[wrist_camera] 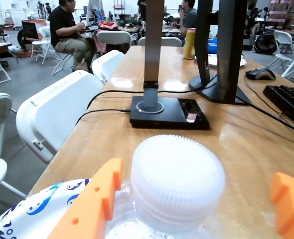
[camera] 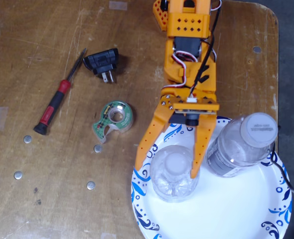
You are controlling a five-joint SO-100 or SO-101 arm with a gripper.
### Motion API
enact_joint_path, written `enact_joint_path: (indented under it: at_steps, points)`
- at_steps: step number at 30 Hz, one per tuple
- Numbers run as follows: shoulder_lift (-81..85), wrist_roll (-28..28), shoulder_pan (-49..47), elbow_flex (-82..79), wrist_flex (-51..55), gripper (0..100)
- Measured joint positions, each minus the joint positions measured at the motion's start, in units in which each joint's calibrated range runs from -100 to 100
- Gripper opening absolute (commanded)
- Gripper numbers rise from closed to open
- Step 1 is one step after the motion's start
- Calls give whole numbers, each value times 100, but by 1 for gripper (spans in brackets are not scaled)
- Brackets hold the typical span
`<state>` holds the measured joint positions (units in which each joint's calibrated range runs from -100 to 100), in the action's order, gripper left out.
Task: Move the bottles to the plate
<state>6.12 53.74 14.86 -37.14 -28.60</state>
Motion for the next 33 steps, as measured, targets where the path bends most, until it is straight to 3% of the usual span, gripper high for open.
enact_joint_path:
  at_steps: [12, 21, 33]
  points:
    - [453, 208, -392, -9, 17, 37]
    - [1770, 271, -46, -603, 17, 36]
    - [4522, 271, 939, -2167, 2264, 1]
